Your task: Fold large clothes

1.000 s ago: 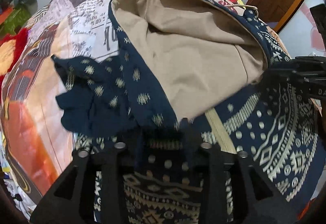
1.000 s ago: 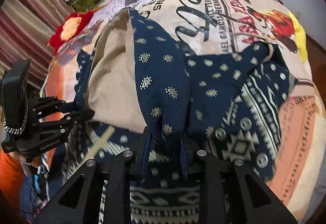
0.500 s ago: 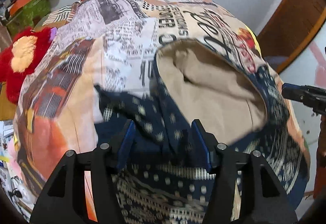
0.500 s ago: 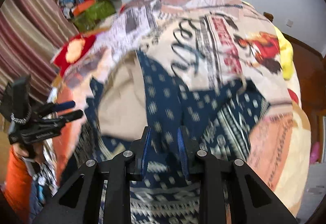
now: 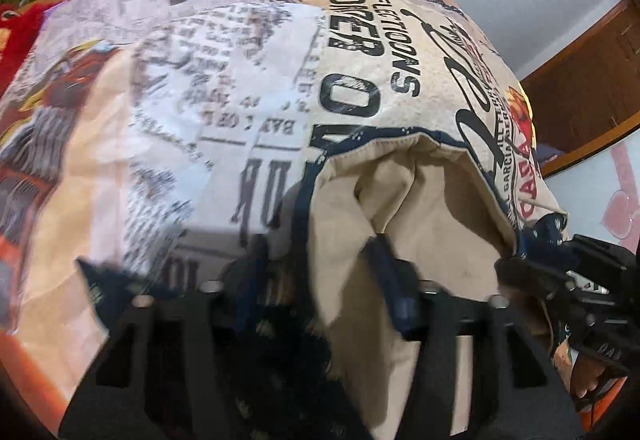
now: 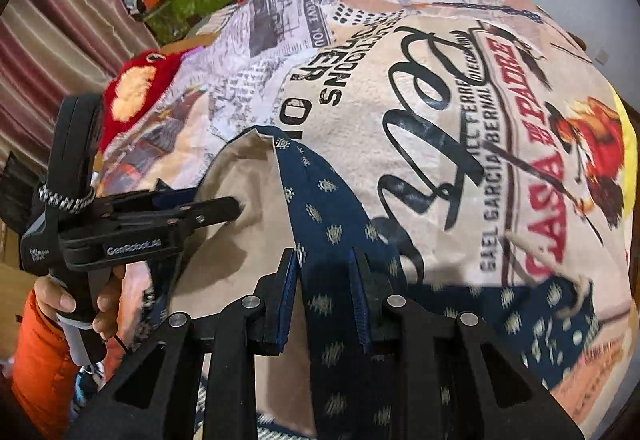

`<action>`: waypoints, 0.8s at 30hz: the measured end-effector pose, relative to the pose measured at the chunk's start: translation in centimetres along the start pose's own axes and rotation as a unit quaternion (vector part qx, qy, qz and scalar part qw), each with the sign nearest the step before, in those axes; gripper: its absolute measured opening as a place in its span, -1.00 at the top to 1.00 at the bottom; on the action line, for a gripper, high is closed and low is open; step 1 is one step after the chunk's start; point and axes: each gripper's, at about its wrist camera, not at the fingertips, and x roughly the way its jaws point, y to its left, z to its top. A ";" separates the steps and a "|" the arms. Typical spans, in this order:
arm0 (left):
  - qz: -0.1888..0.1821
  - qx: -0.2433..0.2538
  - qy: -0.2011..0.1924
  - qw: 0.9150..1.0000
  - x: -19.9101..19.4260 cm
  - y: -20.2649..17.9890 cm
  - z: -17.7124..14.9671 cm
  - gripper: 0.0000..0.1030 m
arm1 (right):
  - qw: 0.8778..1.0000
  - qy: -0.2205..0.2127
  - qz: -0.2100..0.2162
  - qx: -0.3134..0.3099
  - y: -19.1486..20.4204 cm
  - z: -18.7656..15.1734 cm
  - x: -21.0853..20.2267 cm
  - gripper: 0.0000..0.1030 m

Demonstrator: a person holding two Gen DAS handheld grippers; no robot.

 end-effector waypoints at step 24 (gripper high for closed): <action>-0.021 0.218 -0.032 0.975 -11.3 -9.7 -17.0 0.91 | 1.000 0.011 0.013 -0.011 0.7 -11.0 -7.5 0.57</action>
